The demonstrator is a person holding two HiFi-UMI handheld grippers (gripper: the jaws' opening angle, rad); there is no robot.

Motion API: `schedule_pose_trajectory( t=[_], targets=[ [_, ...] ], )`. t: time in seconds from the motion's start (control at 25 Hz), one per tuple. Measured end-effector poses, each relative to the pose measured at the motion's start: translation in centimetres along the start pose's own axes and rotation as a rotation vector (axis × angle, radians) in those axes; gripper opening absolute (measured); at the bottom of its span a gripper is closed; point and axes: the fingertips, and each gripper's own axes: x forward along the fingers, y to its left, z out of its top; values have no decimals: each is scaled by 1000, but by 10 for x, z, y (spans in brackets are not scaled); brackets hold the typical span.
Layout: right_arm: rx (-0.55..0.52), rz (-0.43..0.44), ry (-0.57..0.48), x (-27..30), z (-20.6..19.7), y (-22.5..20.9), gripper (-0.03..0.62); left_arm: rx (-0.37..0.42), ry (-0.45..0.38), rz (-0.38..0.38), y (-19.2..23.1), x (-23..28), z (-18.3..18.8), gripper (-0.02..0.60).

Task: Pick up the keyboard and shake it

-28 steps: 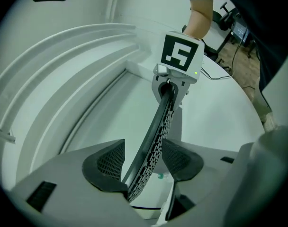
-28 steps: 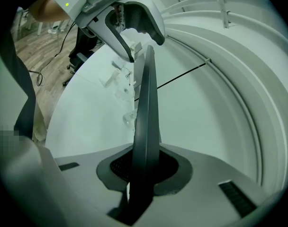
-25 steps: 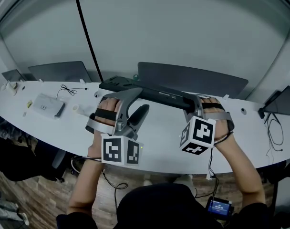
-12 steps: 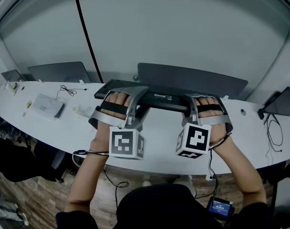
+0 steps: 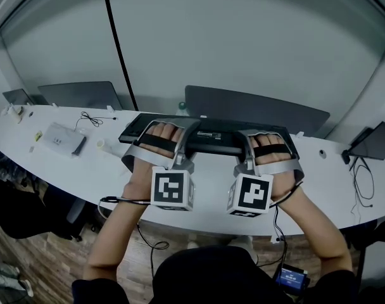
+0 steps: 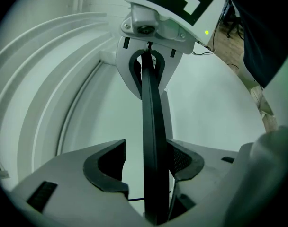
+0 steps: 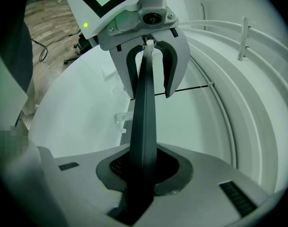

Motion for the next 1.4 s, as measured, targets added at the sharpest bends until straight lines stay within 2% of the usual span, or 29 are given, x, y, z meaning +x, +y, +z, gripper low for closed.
schedule_pose_trajectory(
  t=[0.4, 0.6, 0.84, 0.92, 1.12, 1.4],
  targets=[
    [-36, -12, -7, 1, 8, 1, 84, 18, 4, -9, -5, 3, 2, 246],
    [-29, -16, -6, 1, 9, 0, 84, 28, 20, -18, -10, 4, -1, 172],
    [-18, -24, -18, 1, 9, -2, 84, 19, 25, -2, -12, 4, -1, 120],
    [-18, -28, -21, 1, 9, -3, 84, 11, 29, 11, -12, 4, -1, 98],
    [-26, -20, -23, -1, 10, 3, 84, -10, 51, 11, -14, 2, -1, 94],
    [-49, -40, -23, -8, 9, 3, 100, -97, 45, -11, -18, -3, 4, 83]
  ],
)
